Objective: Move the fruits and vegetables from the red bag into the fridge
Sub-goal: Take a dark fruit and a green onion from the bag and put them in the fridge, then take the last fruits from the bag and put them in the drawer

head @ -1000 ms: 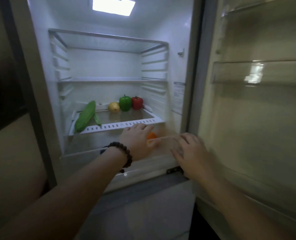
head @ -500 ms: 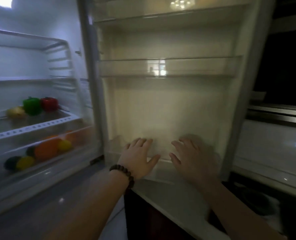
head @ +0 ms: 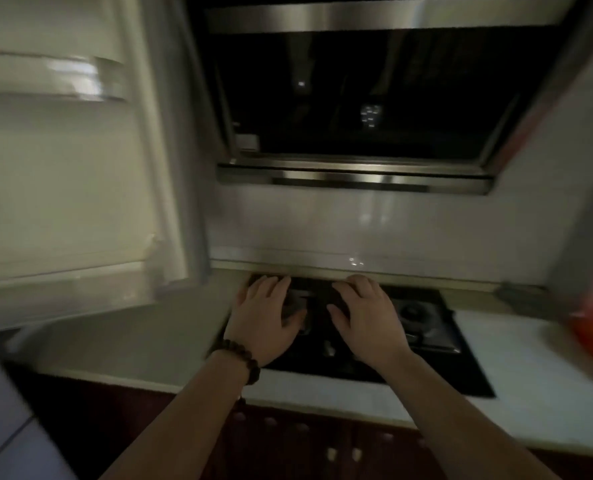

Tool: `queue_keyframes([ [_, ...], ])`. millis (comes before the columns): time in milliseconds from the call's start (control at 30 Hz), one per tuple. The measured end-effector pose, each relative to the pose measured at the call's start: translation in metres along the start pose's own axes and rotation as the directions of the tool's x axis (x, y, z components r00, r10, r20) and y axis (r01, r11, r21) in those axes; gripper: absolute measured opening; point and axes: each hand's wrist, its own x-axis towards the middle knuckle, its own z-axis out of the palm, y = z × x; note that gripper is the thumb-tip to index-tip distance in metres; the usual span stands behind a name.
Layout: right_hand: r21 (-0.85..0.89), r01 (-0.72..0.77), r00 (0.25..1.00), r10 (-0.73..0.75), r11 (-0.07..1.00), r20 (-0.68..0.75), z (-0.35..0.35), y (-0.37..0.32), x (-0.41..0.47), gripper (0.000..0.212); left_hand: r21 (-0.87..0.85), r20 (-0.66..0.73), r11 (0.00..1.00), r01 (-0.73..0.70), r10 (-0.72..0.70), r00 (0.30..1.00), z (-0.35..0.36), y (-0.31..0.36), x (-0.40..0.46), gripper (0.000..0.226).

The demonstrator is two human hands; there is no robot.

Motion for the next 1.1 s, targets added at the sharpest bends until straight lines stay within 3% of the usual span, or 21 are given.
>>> queue_keyframes([
  [267,-0.105,-0.326,0.945,0.321,0.940,-0.059,-0.080,0.166,-0.133,0.043,-0.128,0.168,0.947,-0.293,0.312,0.935,0.095,0.196,0.002,0.065],
  [567,-0.195,-0.647,0.761,0.641,0.737,-0.100,-0.150,0.286,-0.256,0.047,-0.223,0.201,0.827,-0.515,0.556,0.806,0.175,0.377,-0.003,0.065],
  [867,-0.236,-0.722,0.681,0.728,0.650,-0.081,-0.158,0.411,-0.285,0.046,-0.354,0.203,0.752,-0.556,0.643,0.739,0.267,0.496,0.040,0.061],
  [1100,-0.274,-0.686,0.691,0.721,0.674,0.044,-0.160,0.550,-0.238,0.048,-0.356,0.258,0.814,-0.459,0.558,0.789,0.346,0.563,0.120,0.061],
])
